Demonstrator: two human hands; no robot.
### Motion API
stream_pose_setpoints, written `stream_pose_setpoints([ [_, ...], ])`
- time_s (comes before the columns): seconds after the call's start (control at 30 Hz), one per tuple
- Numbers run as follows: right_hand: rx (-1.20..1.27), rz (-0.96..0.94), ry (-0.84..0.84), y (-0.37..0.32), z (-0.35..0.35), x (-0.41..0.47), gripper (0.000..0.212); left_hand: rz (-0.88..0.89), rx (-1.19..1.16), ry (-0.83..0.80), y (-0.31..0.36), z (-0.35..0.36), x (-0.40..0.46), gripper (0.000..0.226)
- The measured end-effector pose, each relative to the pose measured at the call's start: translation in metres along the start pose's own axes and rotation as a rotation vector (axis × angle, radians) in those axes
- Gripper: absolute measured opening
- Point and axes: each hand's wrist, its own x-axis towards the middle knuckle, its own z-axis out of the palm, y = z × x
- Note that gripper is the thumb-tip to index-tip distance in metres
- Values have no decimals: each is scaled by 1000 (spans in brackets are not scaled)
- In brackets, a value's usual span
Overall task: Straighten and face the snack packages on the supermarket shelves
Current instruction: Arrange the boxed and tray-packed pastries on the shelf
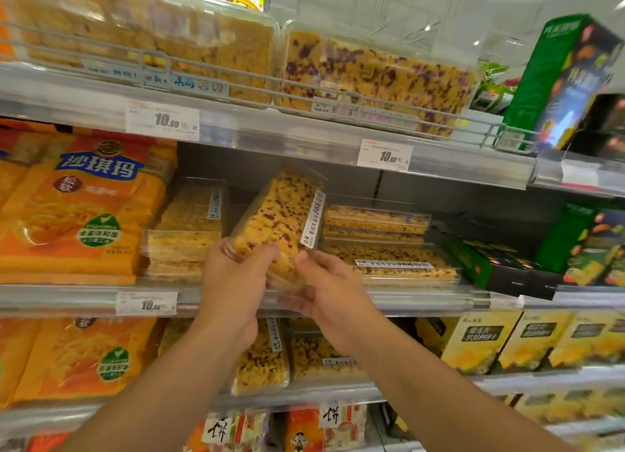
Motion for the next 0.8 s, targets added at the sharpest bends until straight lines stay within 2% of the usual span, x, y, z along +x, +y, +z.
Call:
stream_pose_setpoints([
  [0.07,-70,-2,31,-5,-18,-3,58,-32,-3,-46,0,0,7,44],
  [0.13,-79,-25,66,-15,-41,-4,54,-46,12,-98,-2,4,12,40],
  [0.2,-93,-79,159,-31,-69,-4,49,-44,35,-151,-4,10,16,33],
  [0.3,-256,-169,331,-64,-118,-1,53,-30,32,-288,-2,26,26,28],
  [0.37,-327,-202,394,-86,-153,4,58,9,36,-363,1,40,34,33],
  [0.43,-311,-178,433,-106,-187,12,79,56,20,-423,2,56,42,43],
  [0.47,-281,-159,428,-115,-202,17,79,77,15,-448,2,64,46,47],
  [0.63,-318,-21,373,-136,-258,46,37,168,85,-492,-8,102,64,48],
  [0.73,-420,40,283,-143,-272,60,21,180,145,-449,-14,111,77,46],
  [0.8,-465,35,241,-147,-276,66,18,190,198,-418,-16,112,84,47],
])
